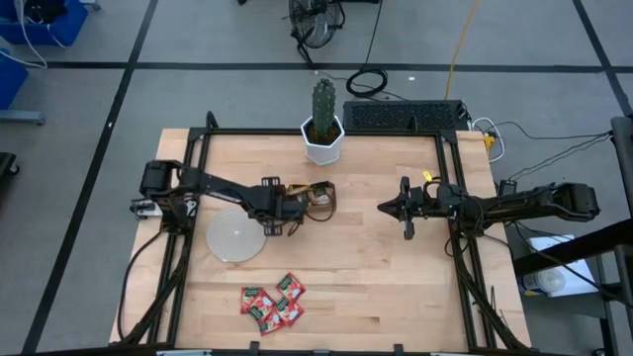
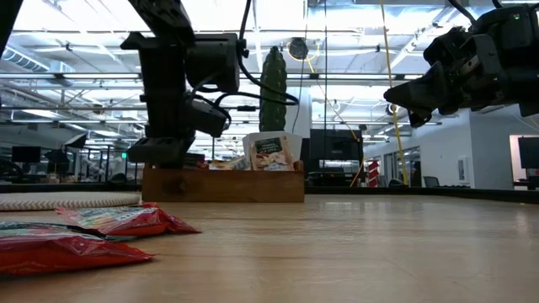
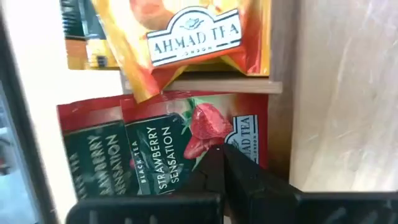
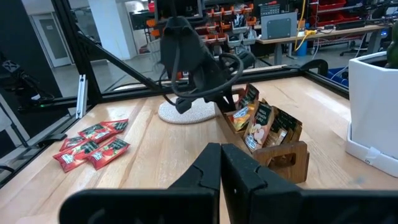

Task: Pick & Place Tea
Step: Put the red tea bag into the left section of the wooden organizer

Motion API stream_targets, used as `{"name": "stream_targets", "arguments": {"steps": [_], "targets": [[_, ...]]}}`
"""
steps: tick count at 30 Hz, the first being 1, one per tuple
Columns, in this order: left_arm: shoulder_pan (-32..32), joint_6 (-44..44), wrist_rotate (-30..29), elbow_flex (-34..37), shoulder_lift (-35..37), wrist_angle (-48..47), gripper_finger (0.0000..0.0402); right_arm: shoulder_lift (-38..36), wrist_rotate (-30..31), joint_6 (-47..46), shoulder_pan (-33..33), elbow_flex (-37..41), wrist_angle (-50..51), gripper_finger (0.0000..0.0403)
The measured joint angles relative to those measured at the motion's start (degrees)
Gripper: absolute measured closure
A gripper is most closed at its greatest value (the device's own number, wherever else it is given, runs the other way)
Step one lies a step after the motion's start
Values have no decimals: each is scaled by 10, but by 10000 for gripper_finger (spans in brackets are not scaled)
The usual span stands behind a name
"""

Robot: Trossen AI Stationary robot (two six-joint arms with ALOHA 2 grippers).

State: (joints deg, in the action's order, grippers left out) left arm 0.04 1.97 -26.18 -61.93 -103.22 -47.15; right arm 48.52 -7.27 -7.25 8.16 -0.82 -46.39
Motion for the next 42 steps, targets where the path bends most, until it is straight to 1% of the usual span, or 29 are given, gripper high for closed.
{"name": "stream_targets", "arguments": {"steps": [2, 12, 20, 23, 26, 29, 31, 33, 35, 37, 40, 42], "targets": [[-7, 4, -15, 0, 0, -7, 401, 0, 0, 0, 0, 0, 0, 403], [-10, 77, -80, -1, 1, -59, 401, 0, 0, 0, 0, 0, 0, 403], [-17, 91, -139, -1, 1, -60, 400, 0, 0, 0, 0, 0, 0, 403], [-22, 91, -144, -3, 1, -63, 400, 0, 0, 0, 0, 0, 0, 403], [-32, 98, -146, -23, 1, -89, 397, 0, 0, 0, 0, 0, 0, 403], [-45, 124, -173, -58, 1, -131, 399, 0, 0, 0, 0, 0, 0, 403], [-58, 132, -196, -84, 1, -153, 399, 0, 0, 0, 0, 0, 0, 403], [-73, 131, -204, -112, 1, -168, 397, 0, 0, 0, 0, 0, 0, 403], [-88, 119, -199, -138, 2, -176, 394, 0, 0, 0, 0, 0, 0, 403], [-101, 95, -167, -164, 2, -177, 394, 0, 0, 0, 0, 0, 0, 403], [-125, 56, -79, -203, 2, -178, 390, 0, 0, 0, 0, 0, 0, 403], [-147, 51, -22, -225, 2, -176, 381, 0, 0, 0, 0, 0, 0, 403]]}}
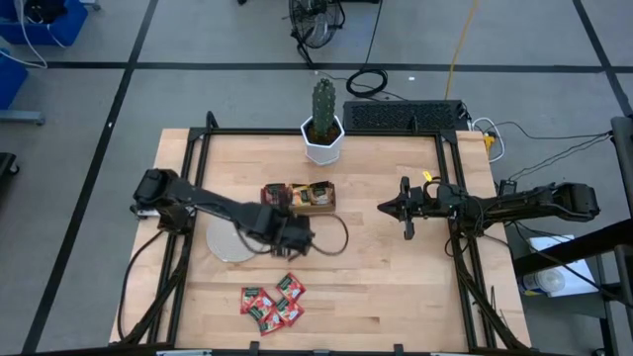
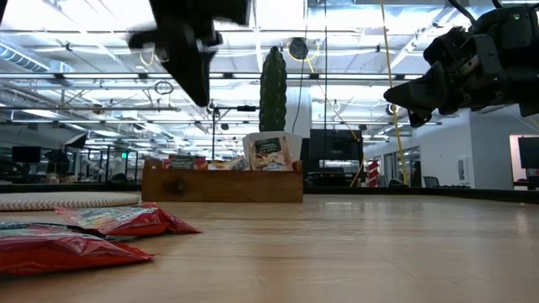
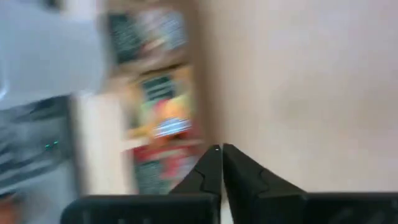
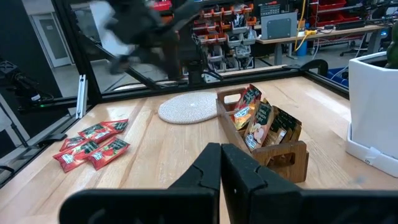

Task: Pick & Place Tea
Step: Put the red tea bag into the left section of the wooden organizer

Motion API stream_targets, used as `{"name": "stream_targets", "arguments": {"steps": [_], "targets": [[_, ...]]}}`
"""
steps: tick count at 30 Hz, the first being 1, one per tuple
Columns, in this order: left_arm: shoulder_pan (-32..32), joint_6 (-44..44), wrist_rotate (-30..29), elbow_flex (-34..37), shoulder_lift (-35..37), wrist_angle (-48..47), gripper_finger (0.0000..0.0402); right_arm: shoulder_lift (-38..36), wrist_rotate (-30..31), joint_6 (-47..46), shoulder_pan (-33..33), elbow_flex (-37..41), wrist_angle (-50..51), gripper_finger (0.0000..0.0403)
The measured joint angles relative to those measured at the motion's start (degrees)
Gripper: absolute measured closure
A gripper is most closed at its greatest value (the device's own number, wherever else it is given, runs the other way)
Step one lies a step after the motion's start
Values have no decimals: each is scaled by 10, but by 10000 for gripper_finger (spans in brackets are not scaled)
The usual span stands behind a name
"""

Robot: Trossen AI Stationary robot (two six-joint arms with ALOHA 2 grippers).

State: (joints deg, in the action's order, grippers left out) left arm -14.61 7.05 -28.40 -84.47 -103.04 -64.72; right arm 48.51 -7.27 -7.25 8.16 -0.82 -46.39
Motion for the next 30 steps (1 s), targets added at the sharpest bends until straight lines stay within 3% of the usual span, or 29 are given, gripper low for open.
{"name": "stream_targets", "arguments": {"steps": [4, 8, 9, 11, 14, 18, 24, 30], "targets": [[-38, 93, 138, -24, 0, 23, 334, 0, 0, 0, 0, 0, 0, 403], [-31, 199, 361, -12, 0, 86, 257, 0, 0, 0, 0, 0, 0, 403], [-31, 221, 387, -4, 0, 128, 238, 0, 0, -1, 0, 0, 0, 403], [-40, 245, 392, 7, 7, 188, 210, 0, 0, -8, 0, 0, -1, 403], [-45, 279, 366, 16, 24, 173, 191, 0, -3, -13, 0, 0, -1, 403], [-39, 362, 357, 74, 27, 172, 188, 0, -4, -37, 0, 0, 0, 403], [-47, 461, 404, 173, 45, 315, 188, 1, -5, -56, 0, 0, 0, 403], [-66, 533, 369, 224, 57, 348, 188, 1, -4, -56, 0, 0, -1, 403]]}}
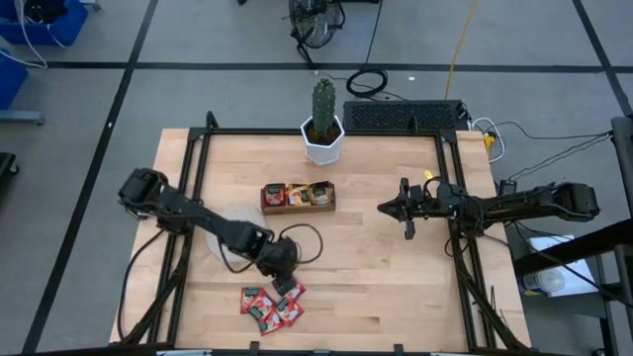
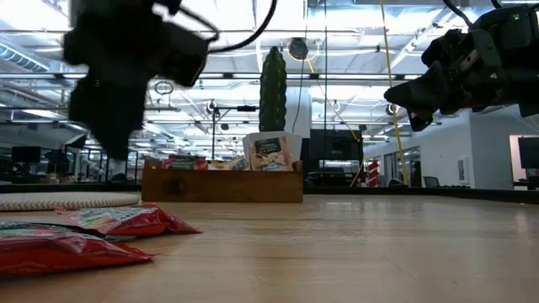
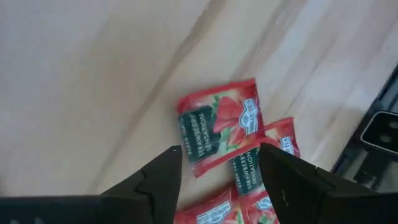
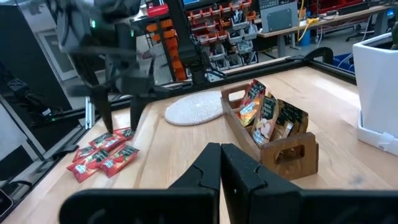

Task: Pick & Place Tea
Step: Put the red tea bag into the left section of the wooden organizer

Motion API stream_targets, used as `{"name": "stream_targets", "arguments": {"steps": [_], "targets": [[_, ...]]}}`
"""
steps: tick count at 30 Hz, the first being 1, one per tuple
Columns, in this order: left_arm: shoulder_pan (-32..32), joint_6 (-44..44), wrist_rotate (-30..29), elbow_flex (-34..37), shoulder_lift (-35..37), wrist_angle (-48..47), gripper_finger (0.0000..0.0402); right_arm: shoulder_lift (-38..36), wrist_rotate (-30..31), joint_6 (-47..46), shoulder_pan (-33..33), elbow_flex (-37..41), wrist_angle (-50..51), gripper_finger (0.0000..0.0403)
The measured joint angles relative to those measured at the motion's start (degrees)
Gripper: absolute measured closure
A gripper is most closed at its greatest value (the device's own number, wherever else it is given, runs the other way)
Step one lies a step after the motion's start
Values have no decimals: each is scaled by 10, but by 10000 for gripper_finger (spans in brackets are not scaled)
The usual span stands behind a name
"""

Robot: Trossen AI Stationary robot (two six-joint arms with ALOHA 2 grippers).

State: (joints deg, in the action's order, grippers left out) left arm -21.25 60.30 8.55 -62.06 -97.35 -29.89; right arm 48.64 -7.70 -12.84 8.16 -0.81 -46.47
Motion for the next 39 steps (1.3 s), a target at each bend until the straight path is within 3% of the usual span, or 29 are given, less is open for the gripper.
{"name": "stream_targets", "arguments": {"steps": [7, 19, 27, 39], "targets": [[-24, 72, -45, 65, -2, 37, 188, 0, 0, 0, 0, 0, 0, 403], [-37, 110, -41, 146, -4, 210, 188, 0, 1, 0, 0, 0, -5, 403], [-40, 120, -28, 164, -9, 282, 188, 0, 1, 0, 0, 0, -4, 403], [-40, 106, 9, 162, -34, 305, 191, 0, 1, 0, 0, 0, -4, 403]]}}
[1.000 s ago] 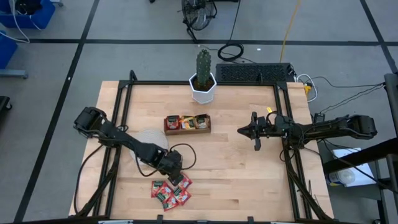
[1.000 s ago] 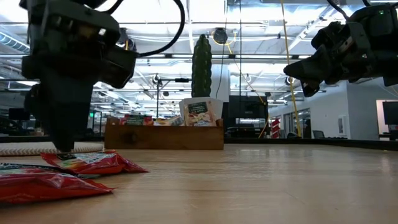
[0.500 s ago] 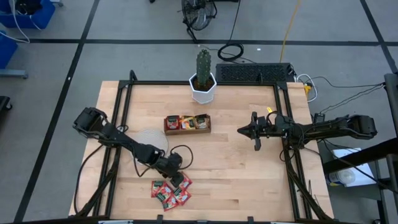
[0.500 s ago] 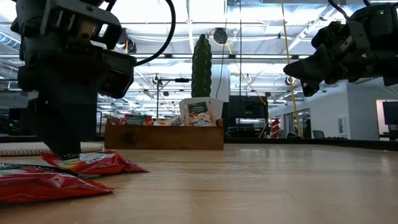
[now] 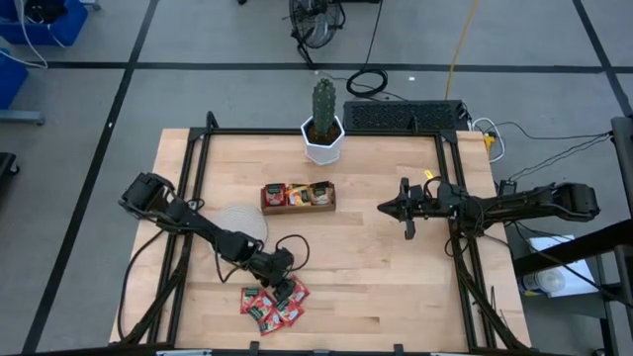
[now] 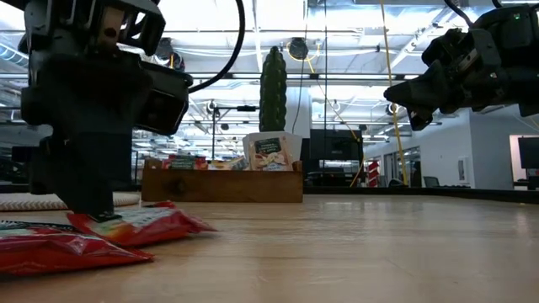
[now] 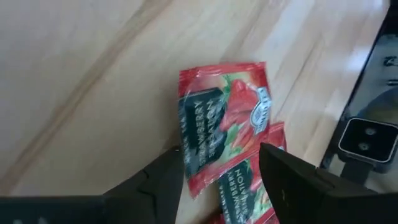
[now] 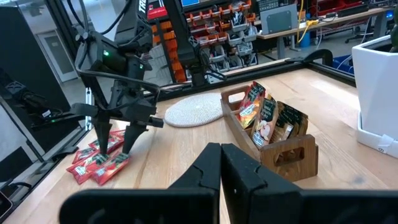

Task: Pick & Place Tea
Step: Put the red tea bag into the left section of the wooden organizer

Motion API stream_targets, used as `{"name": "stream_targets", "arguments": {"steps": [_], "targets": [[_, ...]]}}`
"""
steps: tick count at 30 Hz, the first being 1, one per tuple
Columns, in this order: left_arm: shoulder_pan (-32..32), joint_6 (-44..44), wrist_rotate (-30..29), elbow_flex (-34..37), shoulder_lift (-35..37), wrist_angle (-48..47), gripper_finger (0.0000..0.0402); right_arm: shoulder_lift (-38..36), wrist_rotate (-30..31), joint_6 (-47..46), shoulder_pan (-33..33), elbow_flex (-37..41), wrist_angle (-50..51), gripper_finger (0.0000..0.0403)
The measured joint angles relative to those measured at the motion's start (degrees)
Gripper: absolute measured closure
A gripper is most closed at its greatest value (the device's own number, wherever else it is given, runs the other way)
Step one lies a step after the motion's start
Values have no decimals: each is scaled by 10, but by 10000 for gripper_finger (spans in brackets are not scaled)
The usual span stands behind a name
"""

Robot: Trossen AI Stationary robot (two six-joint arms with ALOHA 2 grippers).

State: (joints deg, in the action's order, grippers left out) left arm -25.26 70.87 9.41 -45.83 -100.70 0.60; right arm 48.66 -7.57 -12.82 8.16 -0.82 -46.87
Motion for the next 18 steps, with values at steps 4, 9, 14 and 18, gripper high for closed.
{"name": "stream_targets", "arguments": {"steps": [4, 9, 14, 18], "targets": [[0, -15, 0, 1, -4, -1, 234, 0, 0, 0, 0, 0, 0, 403], [2, -40, -6, 2, -6, -1, 353, 0, 0, 0, 0, 0, 0, 403], [4, -69, -22, 2, -6, -7, 395, 0, 0, 0, 0, 0, 0, 403], [14, -93, -17, -7, 3, -23, 398, 0, 0, 0, 0, 0, 0, 403]]}}
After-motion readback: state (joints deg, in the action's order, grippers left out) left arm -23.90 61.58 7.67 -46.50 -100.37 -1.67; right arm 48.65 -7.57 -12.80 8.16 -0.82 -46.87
